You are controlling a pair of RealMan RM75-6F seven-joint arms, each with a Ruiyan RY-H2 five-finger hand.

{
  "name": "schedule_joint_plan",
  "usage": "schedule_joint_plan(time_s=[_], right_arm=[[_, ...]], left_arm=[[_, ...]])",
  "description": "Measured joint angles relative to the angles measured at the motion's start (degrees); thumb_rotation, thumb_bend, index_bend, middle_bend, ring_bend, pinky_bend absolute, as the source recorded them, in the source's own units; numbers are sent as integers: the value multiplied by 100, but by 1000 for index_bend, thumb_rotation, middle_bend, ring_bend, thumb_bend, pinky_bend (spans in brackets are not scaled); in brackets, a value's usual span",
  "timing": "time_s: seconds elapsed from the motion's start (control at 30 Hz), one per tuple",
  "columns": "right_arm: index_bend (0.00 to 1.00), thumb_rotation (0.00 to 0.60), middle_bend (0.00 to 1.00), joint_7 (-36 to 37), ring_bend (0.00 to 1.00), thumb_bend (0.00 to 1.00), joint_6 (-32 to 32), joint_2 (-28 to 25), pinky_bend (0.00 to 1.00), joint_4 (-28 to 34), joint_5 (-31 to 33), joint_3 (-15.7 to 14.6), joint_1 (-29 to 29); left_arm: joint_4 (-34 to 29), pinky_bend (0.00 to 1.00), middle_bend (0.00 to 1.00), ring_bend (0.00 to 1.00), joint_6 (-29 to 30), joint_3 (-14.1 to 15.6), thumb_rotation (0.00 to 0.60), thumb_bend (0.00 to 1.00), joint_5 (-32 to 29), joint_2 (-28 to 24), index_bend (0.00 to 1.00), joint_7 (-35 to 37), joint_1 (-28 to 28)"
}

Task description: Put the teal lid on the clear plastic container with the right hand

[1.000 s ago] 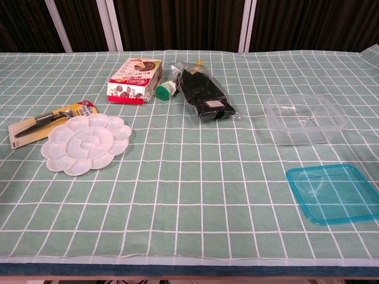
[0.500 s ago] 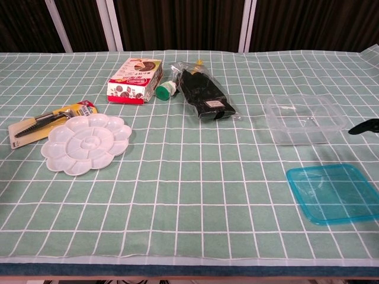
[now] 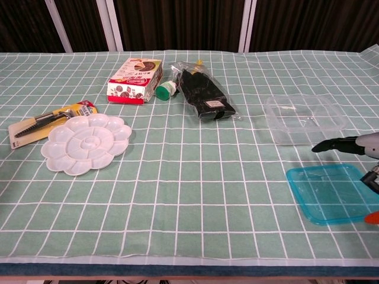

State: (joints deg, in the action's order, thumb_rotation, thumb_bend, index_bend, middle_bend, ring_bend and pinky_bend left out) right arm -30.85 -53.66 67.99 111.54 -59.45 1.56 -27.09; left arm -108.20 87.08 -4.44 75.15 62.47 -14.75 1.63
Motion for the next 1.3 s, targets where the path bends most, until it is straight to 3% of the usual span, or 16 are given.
schedule_joint_plan(time_s=[0.73,1.3], right_arm=[[0,600,156,-192,0,197,-142,366,0,-298,384,-140,-356],[0,600,156,-201,0,196,-107,247,0,-277,547,-307,-497]], left_arm=[[-17,0,0,0,15,-7,600,771,-31,-5,47,-24,9],[-18,0,0,0,12,-3,600,771,-59,3,47,-70,18]])
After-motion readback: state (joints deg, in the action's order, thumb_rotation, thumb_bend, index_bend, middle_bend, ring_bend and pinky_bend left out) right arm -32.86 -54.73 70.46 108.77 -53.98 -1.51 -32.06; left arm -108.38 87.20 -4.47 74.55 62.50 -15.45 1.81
